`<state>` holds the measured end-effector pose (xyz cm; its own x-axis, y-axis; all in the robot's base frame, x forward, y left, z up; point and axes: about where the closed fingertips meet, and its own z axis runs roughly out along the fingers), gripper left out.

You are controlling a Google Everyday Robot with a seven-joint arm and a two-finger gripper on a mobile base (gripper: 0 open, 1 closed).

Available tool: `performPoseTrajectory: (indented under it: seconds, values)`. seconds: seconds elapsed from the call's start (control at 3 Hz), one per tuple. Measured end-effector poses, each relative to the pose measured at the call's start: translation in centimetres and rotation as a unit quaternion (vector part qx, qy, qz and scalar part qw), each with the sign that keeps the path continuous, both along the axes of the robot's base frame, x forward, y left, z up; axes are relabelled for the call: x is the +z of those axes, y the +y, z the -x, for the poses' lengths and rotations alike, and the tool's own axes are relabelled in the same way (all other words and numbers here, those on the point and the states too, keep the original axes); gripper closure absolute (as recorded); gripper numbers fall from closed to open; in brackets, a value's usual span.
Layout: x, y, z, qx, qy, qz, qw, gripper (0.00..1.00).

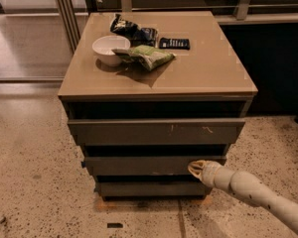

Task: Close middle drawer

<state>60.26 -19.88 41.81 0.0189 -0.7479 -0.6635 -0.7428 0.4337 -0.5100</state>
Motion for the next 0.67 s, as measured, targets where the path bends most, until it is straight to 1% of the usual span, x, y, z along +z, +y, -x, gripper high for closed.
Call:
performPoseTrajectory:
  seconds: [0.33, 0.67]
  values:
    - [0.00, 0.00, 0.00, 0.000, 0.000, 0.000, 1.0000, 1.00]
    - [0.02, 0.29, 0.24, 0.008, 0.008, 0.000, 0.9999, 1.00]
